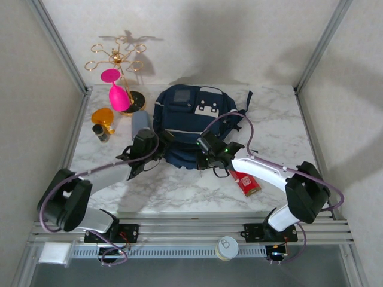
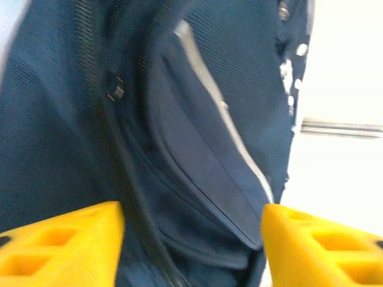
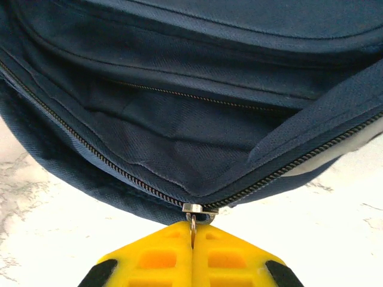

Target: Pack books, pencil case, and school supplies into a backpack

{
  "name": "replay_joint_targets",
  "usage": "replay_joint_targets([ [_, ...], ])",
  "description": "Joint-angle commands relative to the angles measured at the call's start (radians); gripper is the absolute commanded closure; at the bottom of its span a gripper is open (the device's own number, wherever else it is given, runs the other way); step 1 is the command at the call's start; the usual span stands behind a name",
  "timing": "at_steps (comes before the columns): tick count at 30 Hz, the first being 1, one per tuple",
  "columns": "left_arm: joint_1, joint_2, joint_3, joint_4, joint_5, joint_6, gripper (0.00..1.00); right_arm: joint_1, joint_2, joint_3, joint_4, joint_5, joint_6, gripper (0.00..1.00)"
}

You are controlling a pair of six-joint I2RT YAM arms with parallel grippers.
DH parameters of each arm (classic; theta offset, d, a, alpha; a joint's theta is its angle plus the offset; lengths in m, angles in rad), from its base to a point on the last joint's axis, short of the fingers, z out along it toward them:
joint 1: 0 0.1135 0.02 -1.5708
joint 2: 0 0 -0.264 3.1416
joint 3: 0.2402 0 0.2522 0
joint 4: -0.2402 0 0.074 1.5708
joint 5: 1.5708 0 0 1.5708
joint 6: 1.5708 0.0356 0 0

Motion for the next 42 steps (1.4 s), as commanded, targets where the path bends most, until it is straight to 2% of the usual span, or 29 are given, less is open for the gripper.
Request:
replay_joint_targets([
  [1,-0.094,-0.085,-0.068,0.006,-0.087,-0.101,0.30,0.011,0.007,-0.006,0.052,-0.054,0.002,1.00],
  [3,-0.153,-0.064,-0.106,0.138,-0.075,-0.197,0.25,0.011,0.011,-0.018,0.062,-0.066,-0.011,1.00],
  [7,-0.239,0.053,-0.058,0.218,-0.118,-0.313,0.16,0.010,0.003,-0.040,0.089,-0.065,-0.025,1.00],
  [11,-0.265,0.195,0.014,0.299,-0.172,-0.368,0.18,0.011,0.005,-0.044,0.114,-0.064,-0.047,1.00],
  [14,-0.277,0.275,0.143,0.113,-0.278,-0.290,0.35,0.011,0.011,-0.039,0.083,-0.009,-0.036,1.00],
  [16,-0.277,0.299,0.150,0.112,-0.309,-0.288,0.47,0.010,0.016,-0.033,0.045,0.045,-0.023,1.00],
  [19,-0.272,0.278,0.125,0.117,-0.357,-0.280,0.73,0.006,0.010,-0.034,0.001,0.099,-0.007,1.00],
  [22,-0.251,0.229,0.109,0.054,-0.382,-0.247,0.99,-0.005,-0.011,-0.041,-0.051,0.160,0.016,1.00],
  [25,-0.230,0.127,0.062,0.025,-0.399,-0.190,1.00,-0.042,-0.047,-0.064,-0.113,0.203,0.045,1.00],
  [27,-0.200,0.058,0.046,-0.055,-0.395,-0.145,1.00,-0.075,-0.082,-0.089,-0.124,0.227,0.021,1.00],
  [31,-0.068,-0.003,0.019,-0.096,-0.260,-0.024,1.00,-0.201,-0.124,-0.094,-0.116,0.258,-0.054,1.00],
  [33,-0.023,-0.009,0.037,-0.104,-0.200,0.029,1.00,-0.209,-0.124,-0.079,-0.063,0.238,-0.092,1.00],
  [36,-0.004,-0.029,0.098,-0.173,-0.202,0.097,1.00,-0.200,-0.077,-0.062,0.010,0.169,-0.140,1.00],
  [40,0.065,-0.076,0.099,-0.210,-0.150,0.138,1.00,-0.200,-0.028,-0.040,0.034,0.151,-0.138,1.00],
  [42,0.085,-0.088,0.100,-0.223,-0.111,0.152,1.00,-0.195,-0.045,-0.054,0.078,0.083,-0.145,1.00],
])
